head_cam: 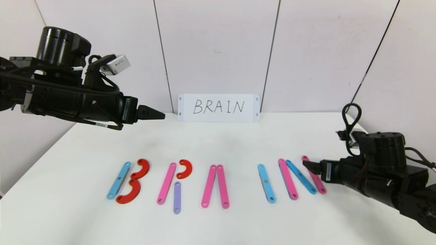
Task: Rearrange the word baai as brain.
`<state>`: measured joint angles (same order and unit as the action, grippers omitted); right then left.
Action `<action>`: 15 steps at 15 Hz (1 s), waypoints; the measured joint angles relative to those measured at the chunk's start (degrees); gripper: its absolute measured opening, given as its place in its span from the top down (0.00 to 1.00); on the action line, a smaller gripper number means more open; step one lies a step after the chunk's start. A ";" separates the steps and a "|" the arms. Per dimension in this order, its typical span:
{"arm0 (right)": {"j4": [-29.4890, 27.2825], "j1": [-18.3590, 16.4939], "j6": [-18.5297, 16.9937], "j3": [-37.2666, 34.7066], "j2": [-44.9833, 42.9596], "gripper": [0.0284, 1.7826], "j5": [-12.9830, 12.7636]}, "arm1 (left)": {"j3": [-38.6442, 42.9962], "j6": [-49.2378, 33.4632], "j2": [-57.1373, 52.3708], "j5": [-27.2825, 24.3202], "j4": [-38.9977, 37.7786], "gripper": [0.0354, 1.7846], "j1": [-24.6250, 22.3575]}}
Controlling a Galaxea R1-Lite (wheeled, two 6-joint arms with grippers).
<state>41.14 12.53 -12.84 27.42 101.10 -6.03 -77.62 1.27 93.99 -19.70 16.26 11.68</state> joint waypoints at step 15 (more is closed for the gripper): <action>-39.57 0.37 5.24 4.50 -44.85 0.03 3.78 | 17.18 -0.01 -22.77 2.23 0.05 0.02 0.15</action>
<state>1.57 12.90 -7.59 31.91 56.25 -2.26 -60.44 1.26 71.22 -17.47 16.31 11.82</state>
